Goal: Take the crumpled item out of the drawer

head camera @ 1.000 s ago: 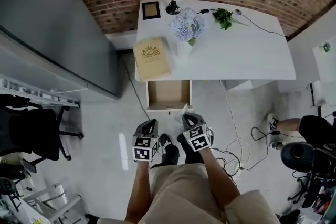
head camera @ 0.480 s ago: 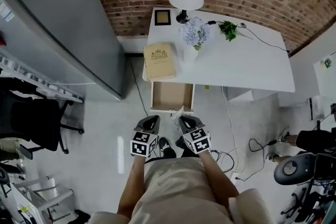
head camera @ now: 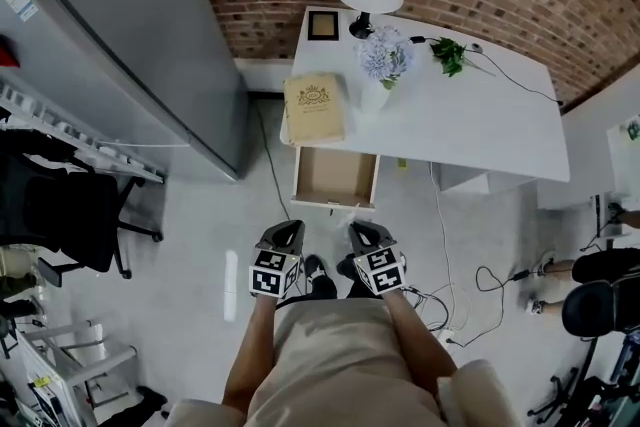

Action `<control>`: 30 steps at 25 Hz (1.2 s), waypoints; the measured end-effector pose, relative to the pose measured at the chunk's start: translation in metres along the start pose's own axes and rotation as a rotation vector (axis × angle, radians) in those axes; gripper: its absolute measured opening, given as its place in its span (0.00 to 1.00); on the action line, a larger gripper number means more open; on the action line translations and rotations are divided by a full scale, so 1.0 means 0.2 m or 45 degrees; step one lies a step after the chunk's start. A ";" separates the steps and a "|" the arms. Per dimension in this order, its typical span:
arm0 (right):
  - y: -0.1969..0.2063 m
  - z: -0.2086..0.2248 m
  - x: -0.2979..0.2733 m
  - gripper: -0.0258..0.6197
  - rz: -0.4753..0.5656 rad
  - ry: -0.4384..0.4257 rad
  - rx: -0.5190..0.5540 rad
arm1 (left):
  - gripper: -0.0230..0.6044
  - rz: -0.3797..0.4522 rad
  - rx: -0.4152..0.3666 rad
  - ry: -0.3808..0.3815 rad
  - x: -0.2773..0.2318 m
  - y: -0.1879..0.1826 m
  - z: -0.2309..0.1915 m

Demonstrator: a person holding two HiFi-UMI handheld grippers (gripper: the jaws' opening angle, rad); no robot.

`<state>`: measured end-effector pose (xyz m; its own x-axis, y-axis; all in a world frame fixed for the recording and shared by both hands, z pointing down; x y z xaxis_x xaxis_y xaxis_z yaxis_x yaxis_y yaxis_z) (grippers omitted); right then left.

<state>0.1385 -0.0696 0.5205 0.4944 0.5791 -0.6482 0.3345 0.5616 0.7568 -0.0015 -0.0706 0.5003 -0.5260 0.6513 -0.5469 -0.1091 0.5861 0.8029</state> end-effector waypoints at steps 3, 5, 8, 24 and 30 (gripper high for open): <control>-0.02 0.01 0.01 0.09 0.024 0.030 0.012 | 0.06 -0.008 -0.034 0.001 -0.01 -0.01 0.01; -0.03 0.03 0.02 0.09 0.045 0.051 0.006 | 0.06 -0.014 -0.057 0.006 -0.02 -0.02 0.02; -0.06 0.06 0.03 0.09 0.073 0.071 -0.020 | 0.06 -0.014 -0.078 0.017 -0.03 -0.04 0.04; -0.14 0.14 0.04 0.09 0.145 0.082 -0.049 | 0.06 0.063 -0.120 0.032 -0.03 -0.15 0.04; -0.16 0.12 0.01 0.09 0.180 0.056 -0.067 | 0.06 0.044 -0.127 0.024 -0.03 -0.13 0.03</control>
<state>0.1475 -0.0999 0.4960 0.4976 0.6794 -0.5393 0.2208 0.5020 0.8362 0.0093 -0.0862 0.4810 -0.5468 0.6605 -0.5145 -0.1735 0.5117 0.8414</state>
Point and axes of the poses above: the fingertips, and each gripper's own axes: x backward along the fingers, z to its right, y out of its underside, the point moved 2 cm from there along x, backward along the fingers
